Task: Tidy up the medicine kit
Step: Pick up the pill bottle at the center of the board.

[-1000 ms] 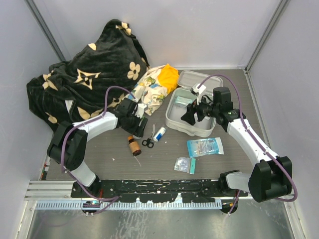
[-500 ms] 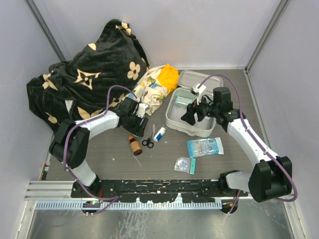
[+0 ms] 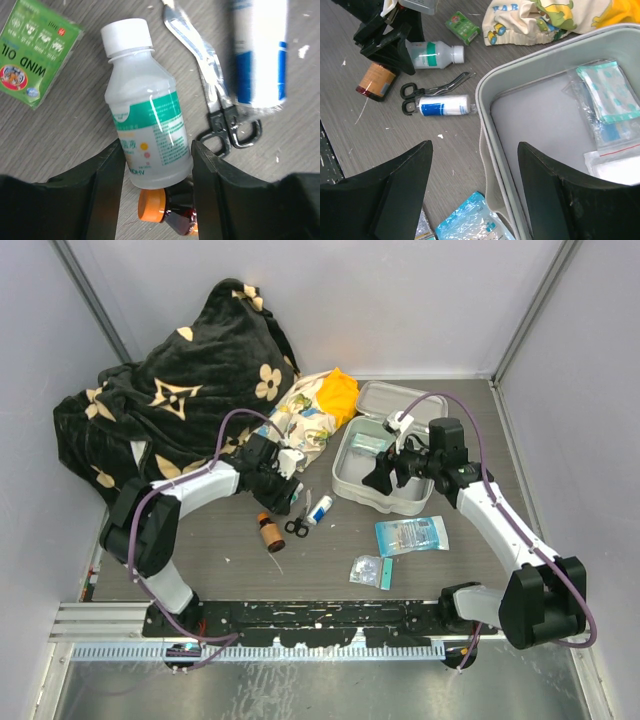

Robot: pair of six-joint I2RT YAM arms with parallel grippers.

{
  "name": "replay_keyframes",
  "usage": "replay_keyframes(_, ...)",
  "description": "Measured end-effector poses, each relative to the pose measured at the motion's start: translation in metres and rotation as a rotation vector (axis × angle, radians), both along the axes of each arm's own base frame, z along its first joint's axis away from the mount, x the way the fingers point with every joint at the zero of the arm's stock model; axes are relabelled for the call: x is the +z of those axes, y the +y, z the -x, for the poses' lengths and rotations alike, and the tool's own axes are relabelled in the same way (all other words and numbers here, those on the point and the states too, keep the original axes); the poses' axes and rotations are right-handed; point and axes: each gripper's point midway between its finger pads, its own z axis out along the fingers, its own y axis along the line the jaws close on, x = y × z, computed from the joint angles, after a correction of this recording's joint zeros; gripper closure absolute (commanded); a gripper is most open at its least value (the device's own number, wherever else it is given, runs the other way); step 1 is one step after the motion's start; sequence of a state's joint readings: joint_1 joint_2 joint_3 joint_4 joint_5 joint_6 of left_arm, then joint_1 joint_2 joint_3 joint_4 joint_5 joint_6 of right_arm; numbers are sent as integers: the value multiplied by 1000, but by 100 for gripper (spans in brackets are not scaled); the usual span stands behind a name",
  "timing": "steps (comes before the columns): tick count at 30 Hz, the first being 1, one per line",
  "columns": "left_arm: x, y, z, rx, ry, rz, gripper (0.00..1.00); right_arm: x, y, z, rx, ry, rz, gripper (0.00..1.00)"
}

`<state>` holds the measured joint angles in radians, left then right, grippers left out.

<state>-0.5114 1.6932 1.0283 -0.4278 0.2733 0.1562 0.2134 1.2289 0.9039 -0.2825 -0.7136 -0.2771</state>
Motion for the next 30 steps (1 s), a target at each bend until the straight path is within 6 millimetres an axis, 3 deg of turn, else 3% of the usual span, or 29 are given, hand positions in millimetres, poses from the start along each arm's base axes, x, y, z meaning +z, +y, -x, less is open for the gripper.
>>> replay_keyframes(4, 18, -9, 2, -119, -57, 54, 80, 1, 6, 11, 44, -3, -43, 25)
replay_keyframes(9, 55, -22, 6, -284, -175, 143, 99, 4, 16, 23, 94, -4, -120, 24)
replay_keyframes(14, 90, -33, 18, -422, -260, 239, 100, 5, 26, 31, 136, 3, -167, 21)
replay_keyframes(20, 133, -49, 47, -590, -318, 405, 100, 17, 47, 46, 250, -13, -191, 1)
replay_keyframes(24, 163, -56, 68, -683, -363, 516, 100, 26, 64, 54, 332, -31, -197, 0)
replay_keyframes(30, 175, -62, 85, -749, -350, 602, 100, 24, 98, 82, 468, -7, -184, 0)
